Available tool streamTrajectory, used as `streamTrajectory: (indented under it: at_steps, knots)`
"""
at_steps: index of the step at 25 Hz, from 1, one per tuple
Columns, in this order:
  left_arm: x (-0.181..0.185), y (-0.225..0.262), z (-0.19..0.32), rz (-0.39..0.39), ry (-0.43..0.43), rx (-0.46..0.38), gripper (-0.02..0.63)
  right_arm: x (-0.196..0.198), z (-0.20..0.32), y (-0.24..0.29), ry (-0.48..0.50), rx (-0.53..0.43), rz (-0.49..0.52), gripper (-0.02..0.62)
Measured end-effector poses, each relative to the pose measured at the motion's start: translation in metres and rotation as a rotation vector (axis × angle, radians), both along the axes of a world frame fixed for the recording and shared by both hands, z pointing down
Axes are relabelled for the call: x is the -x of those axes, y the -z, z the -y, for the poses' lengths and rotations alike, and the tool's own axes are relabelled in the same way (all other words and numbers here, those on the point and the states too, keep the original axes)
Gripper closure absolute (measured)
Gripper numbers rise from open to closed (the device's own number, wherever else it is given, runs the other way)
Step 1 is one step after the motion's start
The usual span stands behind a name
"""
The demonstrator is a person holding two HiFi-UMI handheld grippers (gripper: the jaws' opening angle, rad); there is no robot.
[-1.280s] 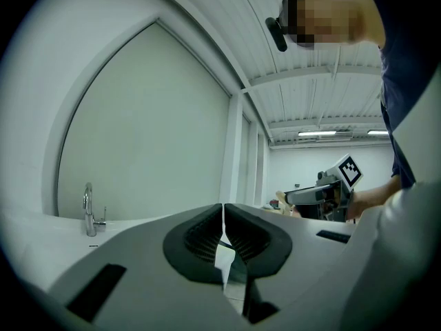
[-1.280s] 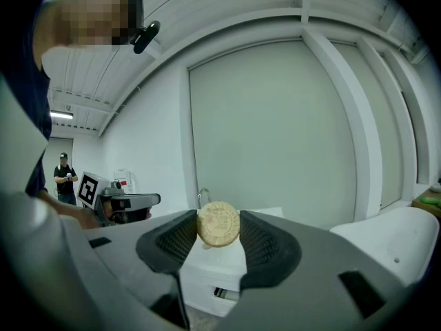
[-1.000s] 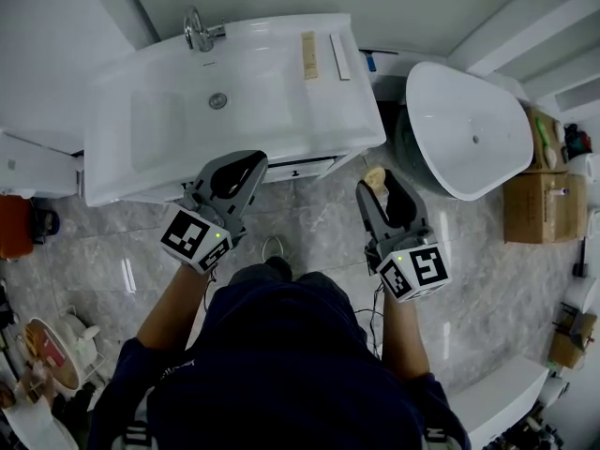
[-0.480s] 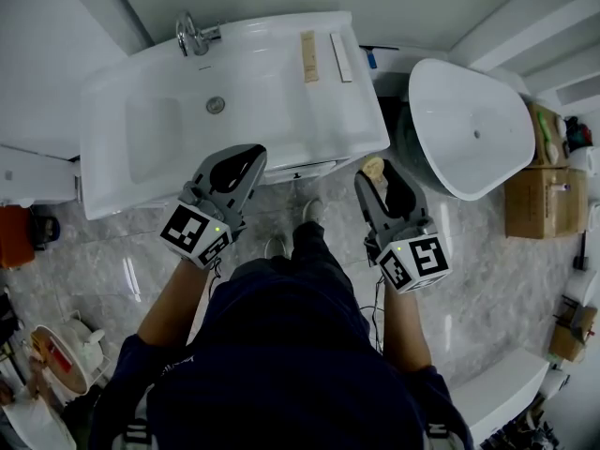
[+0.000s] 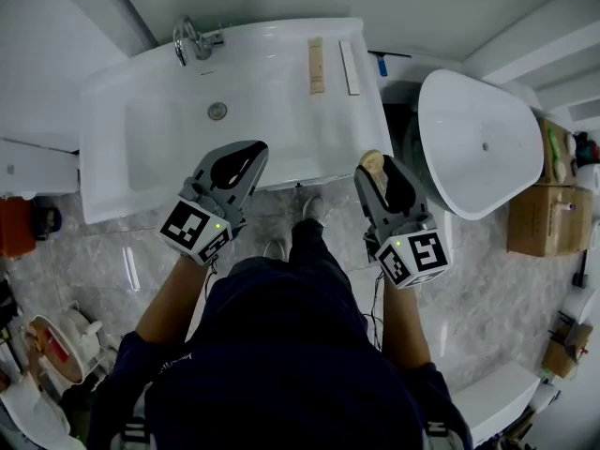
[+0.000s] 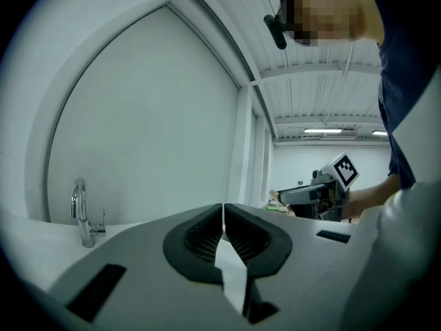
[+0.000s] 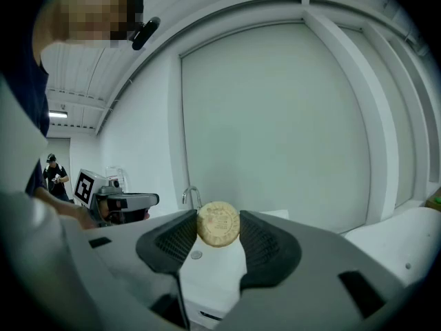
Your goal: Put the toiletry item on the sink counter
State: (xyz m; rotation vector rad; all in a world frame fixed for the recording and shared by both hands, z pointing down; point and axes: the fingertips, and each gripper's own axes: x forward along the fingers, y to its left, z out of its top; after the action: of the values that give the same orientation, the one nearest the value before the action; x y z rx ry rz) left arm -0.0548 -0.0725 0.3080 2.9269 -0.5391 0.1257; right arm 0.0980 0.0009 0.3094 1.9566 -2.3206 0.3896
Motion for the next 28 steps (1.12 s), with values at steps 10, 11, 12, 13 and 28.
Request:
streamTrajectory:
  at_steps: [10, 11, 12, 13, 28]
  knots:
    - [-0.046, -0.016, 0.050, 0.041, 0.062, 0.032, 0.572, -0.049, 0.059, -0.024, 0.068, 0.054, 0.027, 0.396]
    - [-0.051, -0.017, 0.055, 0.046, 0.070, 0.035, 0.572, -0.053, 0.065, -0.025, 0.081, 0.056, 0.027, 0.396]
    - [-0.056, -0.019, 0.060, 0.052, 0.078, 0.038, 0.572, -0.058, 0.072, -0.026, 0.094, 0.059, 0.027, 0.396]
    - [-0.061, -0.020, 0.065, 0.057, 0.085, 0.041, 0.572, -0.063, 0.078, -0.028, 0.106, 0.062, 0.028, 0.396]
    - [-0.124, -0.056, 0.121, 0.126, 0.187, 0.087, 0.572, -0.120, 0.153, -0.075, 0.248, 0.141, 0.045, 0.396]
